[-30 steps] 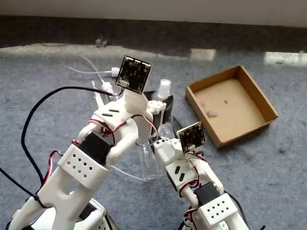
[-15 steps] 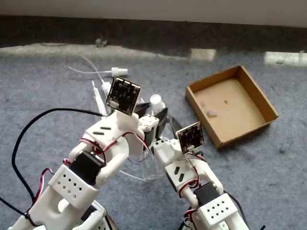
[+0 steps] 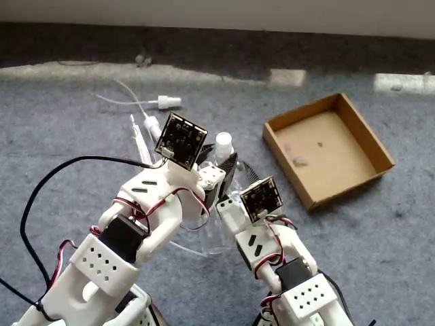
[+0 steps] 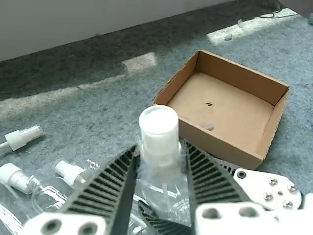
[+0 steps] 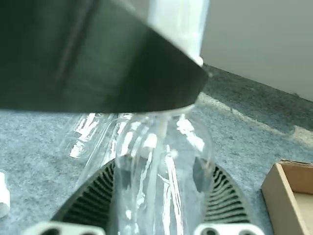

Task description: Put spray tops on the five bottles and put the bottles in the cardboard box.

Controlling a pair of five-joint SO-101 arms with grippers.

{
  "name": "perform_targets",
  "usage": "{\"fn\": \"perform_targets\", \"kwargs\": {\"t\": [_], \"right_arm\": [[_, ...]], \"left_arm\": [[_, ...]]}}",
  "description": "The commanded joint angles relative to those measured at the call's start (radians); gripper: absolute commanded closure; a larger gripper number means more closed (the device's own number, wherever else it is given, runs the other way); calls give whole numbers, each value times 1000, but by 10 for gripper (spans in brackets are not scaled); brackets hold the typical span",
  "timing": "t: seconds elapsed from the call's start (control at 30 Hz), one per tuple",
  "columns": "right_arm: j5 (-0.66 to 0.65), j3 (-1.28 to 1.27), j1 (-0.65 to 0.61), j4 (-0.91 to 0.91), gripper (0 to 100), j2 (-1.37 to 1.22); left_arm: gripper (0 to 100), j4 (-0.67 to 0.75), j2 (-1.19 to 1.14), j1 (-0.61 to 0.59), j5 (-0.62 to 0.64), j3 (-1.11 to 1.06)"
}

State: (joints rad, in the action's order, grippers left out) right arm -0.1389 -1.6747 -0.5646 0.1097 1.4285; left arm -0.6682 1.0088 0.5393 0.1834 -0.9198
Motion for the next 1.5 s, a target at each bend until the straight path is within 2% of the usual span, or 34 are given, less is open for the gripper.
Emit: {"fn": "perform_targets", "kwargs": {"t": [0.0, 0.2, 0.4, 0.53, 0.67, 0.87, 0.97, 1.07, 1.17, 1.3, 1.47], "right_arm": [[-17, -96, -8, -18, 911, 16], [-17, -97, -8, -18, 911, 16], [-12, -96, 16, -18, 911, 16], [63, -93, 70, -18, 911, 16], [80, -88, 85, -18, 911, 10], [77, 27, 85, 163, 911, 7], [81, 122, 85, 216, 911, 7], [81, 208, 85, 223, 911, 7], [81, 282, 85, 236, 911, 5], [83, 392, 82, 288, 911, 5], [83, 495, 81, 292, 911, -7]], "left_arm": [[891, 17, 18, 19, -11, 7], [791, -49, 21, 18, -8, 13], [789, -66, 30, 18, -9, 41], [790, -126, 122, 18, -8, 104], [790, -204, 203, -1, -8, 105], [790, -344, 295, -82, -6, 105], [805, -416, 332, -93, -6, 104], [905, -463, 367, -88, -6, 62], [1000, -451, 415, -88, -9, -39], [957, -336, 509, -88, -8, -196], [995, -238, 674, -87, -6, -340]]}}
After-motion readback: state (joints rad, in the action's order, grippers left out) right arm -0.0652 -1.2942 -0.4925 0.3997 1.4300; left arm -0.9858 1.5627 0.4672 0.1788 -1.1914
